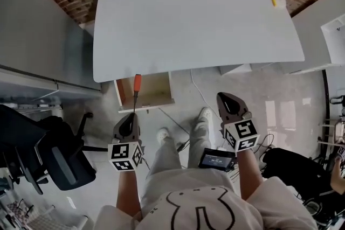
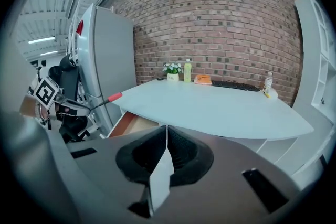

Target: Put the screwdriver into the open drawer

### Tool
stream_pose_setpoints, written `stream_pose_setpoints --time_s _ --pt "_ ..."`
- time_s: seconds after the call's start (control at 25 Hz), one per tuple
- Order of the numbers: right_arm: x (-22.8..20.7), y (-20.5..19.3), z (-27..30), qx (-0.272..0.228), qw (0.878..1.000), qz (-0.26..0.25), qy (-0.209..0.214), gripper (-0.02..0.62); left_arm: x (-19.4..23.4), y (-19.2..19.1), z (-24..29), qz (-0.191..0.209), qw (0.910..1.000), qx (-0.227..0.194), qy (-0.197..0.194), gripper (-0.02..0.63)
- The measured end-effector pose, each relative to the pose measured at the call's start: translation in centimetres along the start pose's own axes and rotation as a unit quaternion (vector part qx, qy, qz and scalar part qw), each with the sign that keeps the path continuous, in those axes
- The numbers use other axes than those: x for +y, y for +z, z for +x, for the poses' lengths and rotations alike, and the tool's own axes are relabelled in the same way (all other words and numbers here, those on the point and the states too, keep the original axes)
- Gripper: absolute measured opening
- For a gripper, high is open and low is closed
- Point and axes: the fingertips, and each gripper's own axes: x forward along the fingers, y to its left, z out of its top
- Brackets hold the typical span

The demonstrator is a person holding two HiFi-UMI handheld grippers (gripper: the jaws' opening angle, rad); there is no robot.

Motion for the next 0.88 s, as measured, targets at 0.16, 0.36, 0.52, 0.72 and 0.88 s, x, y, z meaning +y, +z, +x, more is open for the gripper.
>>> stream_pose_setpoints --time_s 0.16,0.36,0.52,0.72,0.88 --pt "-0.6 -1.8 1.2 0.018 1.0 0.0 0.006 0.02 -0.1 -2.2 1.4 -0.001 0.9997 0.024 0.0 0.02" --pt "-0.8 -4.7 2.0 0.041 0.999 0.007 0.013 0.02 -0.3 -4.3 2.9 0.0 0.9989 0.047 -0.003 0.02" --pt "-0.6 -6.8 2.7 0.054 0.998 0.019 0.019 0.02 0.2 -5.5 4.2 0.005 0.9981 0.061 -0.003 0.02" --pt "-0.8 -8.5 4.0 0.066 0.997 0.028 0.024 0.02 1.0 -6.5 6.9 0.018 0.9966 0.08 -0.007 0.02" --pt "-0.9 -9.3 5.0 0.073 0.996 0.033 0.026 0.02 1.6 -7.4 9.1 0.021 0.9951 0.096 -0.011 0.02"
